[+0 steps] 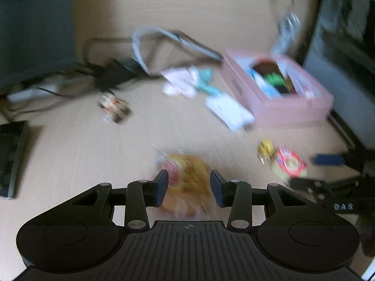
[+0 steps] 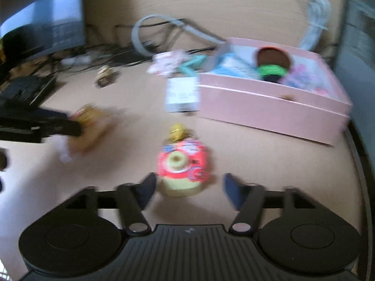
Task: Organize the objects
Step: 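Lower the bread bun onto the desk and open the left gripper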
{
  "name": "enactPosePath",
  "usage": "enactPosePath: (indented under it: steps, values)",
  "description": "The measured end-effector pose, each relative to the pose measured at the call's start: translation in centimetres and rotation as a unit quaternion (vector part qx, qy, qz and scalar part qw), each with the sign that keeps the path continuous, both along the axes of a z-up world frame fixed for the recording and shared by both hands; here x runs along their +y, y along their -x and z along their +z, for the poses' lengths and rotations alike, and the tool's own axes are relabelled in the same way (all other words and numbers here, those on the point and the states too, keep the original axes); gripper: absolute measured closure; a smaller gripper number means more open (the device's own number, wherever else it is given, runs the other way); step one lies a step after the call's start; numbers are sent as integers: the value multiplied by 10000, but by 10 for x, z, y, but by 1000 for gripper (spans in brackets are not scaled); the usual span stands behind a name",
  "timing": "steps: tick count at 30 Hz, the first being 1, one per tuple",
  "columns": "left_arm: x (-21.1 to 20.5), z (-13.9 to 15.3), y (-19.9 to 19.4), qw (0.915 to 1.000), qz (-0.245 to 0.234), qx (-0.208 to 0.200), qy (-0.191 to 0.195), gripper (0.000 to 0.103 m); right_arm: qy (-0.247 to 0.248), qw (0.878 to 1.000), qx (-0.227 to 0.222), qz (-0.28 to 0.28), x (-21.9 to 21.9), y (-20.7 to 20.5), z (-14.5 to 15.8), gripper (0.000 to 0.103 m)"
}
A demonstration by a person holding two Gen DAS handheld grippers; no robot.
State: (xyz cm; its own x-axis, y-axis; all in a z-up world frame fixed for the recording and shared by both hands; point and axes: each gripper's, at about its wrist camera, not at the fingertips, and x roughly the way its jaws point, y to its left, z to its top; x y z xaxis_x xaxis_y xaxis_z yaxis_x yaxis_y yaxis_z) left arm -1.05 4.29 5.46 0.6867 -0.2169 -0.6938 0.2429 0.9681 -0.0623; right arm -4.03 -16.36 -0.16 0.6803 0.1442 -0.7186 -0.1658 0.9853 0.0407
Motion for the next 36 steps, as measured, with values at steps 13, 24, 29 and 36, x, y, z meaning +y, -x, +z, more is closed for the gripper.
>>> enactPosePath:
  steps: [13,24,29,36]
  values:
    - [32,-35,-12,9968,466,637,88,56,-45,9976,-126,-684,-24,7,-18,0]
    - [-6,-45,-11,9964,-97,791,-282,3,139,9983,-204,-521,-20,11,-21,0]
    - [-5,-39,-13,9940,48,1090,86,1,128,9982,-234,-533,-20,12,-22,0]
    - [-25,8,-9,9981,-418,197,405,1,118,9982,-251,-532,-20,13,-22,0]
